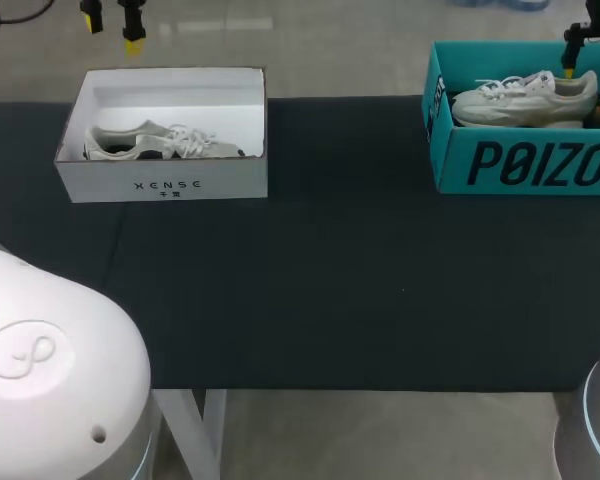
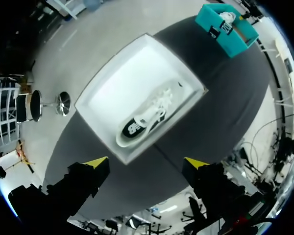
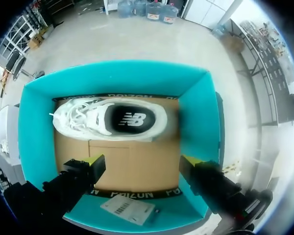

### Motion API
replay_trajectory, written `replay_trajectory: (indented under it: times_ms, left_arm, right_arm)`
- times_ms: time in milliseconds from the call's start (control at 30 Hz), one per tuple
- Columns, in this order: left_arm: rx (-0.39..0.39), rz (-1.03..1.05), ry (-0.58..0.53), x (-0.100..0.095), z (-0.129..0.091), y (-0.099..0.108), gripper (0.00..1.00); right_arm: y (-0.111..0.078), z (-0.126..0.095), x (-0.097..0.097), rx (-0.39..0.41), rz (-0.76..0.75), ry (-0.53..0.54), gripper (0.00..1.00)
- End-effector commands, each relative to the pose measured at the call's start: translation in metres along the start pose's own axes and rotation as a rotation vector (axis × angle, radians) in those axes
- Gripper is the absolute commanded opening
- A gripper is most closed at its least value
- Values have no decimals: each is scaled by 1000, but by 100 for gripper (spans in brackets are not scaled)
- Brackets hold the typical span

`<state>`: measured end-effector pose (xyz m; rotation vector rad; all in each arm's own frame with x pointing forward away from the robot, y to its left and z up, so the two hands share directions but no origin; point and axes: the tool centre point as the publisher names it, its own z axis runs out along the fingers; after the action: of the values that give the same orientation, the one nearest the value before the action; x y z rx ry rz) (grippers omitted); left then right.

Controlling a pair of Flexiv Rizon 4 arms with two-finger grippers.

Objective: Take the shoe out of the shoebox, open the shoe tongue, remove and reinsert the insole, then place the shoe into the shoebox

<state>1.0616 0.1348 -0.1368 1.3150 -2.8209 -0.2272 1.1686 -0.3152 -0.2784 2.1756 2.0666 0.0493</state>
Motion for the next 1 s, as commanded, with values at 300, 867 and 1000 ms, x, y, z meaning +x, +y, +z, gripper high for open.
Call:
replay_trajectory:
  times_ms: [300,867,1000]
  left_arm:
    - [29,-109,-16,12,7,0,100]
    - [58,-363,60,22,14,4,100]
    - [53,-367,47,23,13,3,100]
  right_arm:
    - [25,25,-11,23,-11,-21,100]
    - [53,59,-19,20,63,-20,100]
    - [57,68,-24,20,80,-14,100]
